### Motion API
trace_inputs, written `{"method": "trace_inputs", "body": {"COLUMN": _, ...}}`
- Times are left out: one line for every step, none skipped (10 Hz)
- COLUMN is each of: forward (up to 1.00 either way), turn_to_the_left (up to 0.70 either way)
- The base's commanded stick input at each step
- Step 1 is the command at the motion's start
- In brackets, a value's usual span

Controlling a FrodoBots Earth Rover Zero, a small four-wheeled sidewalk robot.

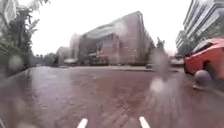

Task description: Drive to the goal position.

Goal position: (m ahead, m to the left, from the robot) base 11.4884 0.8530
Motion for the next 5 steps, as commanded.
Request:
{"method": "trace_inputs", "body": {"forward": 0.70, "turn_to_the_left": 0.14}}
{"method": "trace_inputs", "body": {"forward": 0.70, "turn_to_the_left": 0.14}}
{"method": "trace_inputs", "body": {"forward": 0.70, "turn_to_the_left": 0.14}}
{"method": "trace_inputs", "body": {"forward": 0.70, "turn_to_the_left": 0.14}}
{"method": "trace_inputs", "body": {"forward": 0.70, "turn_to_the_left": 0.14}}
